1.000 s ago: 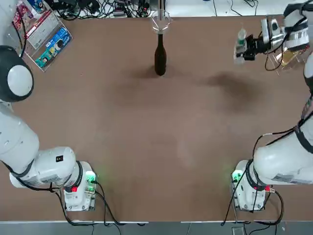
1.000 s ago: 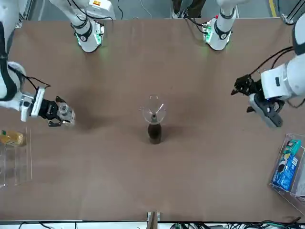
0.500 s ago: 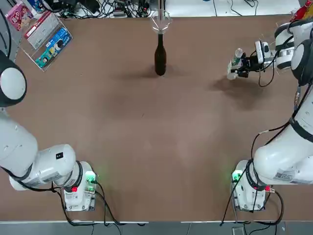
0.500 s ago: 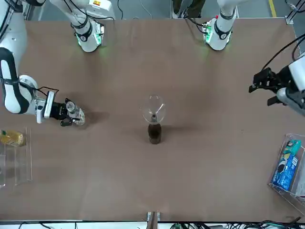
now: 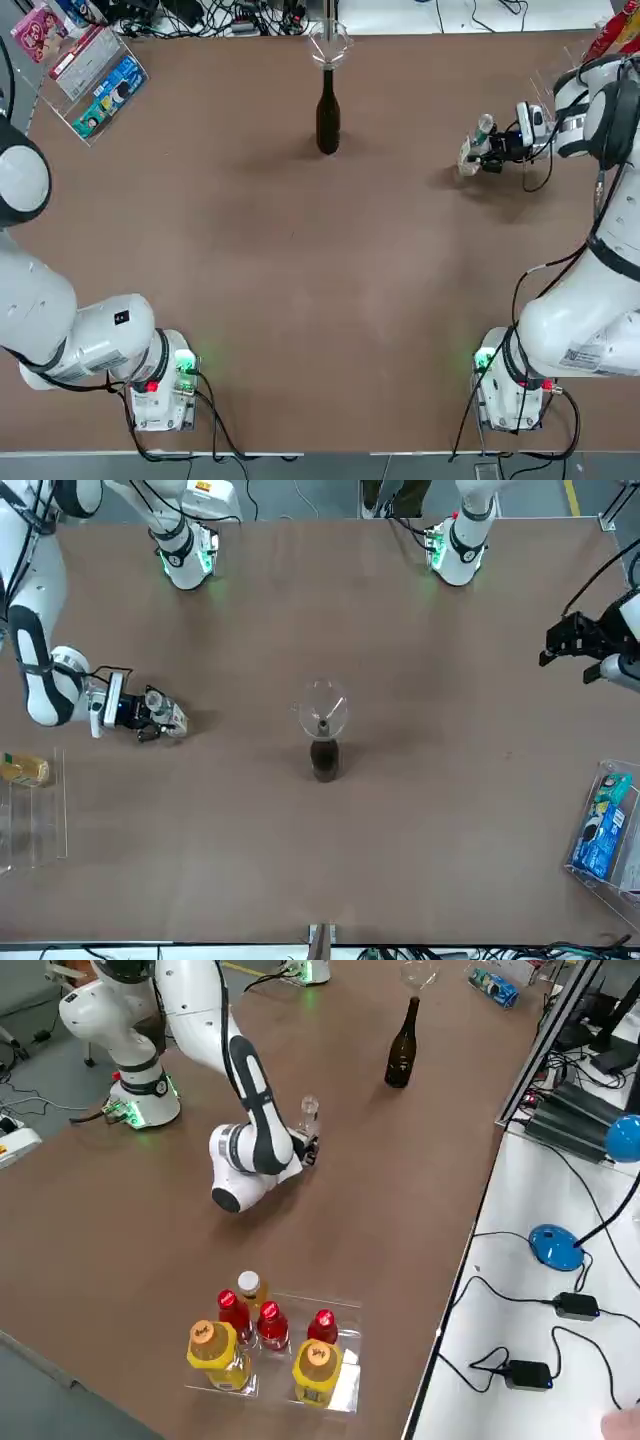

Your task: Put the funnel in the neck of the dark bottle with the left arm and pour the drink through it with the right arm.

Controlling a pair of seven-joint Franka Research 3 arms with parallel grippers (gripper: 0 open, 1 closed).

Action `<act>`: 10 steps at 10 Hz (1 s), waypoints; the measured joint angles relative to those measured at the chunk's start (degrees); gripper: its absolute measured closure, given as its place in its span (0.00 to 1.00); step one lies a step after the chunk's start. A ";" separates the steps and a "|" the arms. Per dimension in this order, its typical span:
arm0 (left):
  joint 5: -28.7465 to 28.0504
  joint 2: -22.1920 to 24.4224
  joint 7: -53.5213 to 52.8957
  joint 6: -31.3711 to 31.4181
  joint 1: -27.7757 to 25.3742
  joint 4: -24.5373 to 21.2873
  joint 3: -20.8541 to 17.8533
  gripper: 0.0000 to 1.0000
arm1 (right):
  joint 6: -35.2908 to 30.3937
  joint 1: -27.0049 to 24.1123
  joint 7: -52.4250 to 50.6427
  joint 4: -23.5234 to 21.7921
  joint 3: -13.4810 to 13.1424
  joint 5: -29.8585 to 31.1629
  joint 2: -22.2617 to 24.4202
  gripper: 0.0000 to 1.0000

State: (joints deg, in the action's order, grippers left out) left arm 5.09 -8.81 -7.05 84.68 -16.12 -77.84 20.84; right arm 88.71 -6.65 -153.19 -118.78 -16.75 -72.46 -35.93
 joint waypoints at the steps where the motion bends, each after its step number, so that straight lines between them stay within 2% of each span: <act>1: 0.00 -0.01 2.33 2.00 0.20 -1.45 0.04 0.00 | -0.13 0.00 -0.12 0.11 0.00 -0.18 -0.31 0.57; 2: -1.31 -0.02 5.01 3.36 1.49 -2.66 -0.66 0.00 | -0.23 0.00 -0.13 0.15 -0.01 -0.27 -0.47 0.56; 3: -3.17 0.01 7.47 3.99 5.49 -3.29 -3.59 0.00 | -0.31 0.00 -0.13 0.15 -0.02 -0.28 -0.64 0.56; 5: -3.98 0.56 9.38 4.17 16.34 -3.97 -14.24 0.00 | -0.36 0.00 -0.31 0.19 -0.02 -0.30 -1.06 0.56; 6: -3.98 1.84 9.38 4.78 19.14 -5.42 -17.62 0.00 | -0.37 0.00 -0.40 0.37 -0.03 -0.32 -1.32 0.56; 8: -3.64 5.17 9.38 6.01 20.09 -8.75 -19.57 0.00 | -0.39 0.00 -0.47 0.79 -0.04 -0.43 -1.98 0.56; 10: -2.46 6.76 9.28 6.25 19.30 -10.12 -20.21 0.02 | -0.41 0.00 -0.48 1.19 -0.04 -0.46 -2.48 0.56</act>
State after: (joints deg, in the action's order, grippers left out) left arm 2.63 -2.04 2.23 90.94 3.18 -87.95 0.63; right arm 88.30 -6.65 -153.67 -117.59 -16.79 -72.92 -38.41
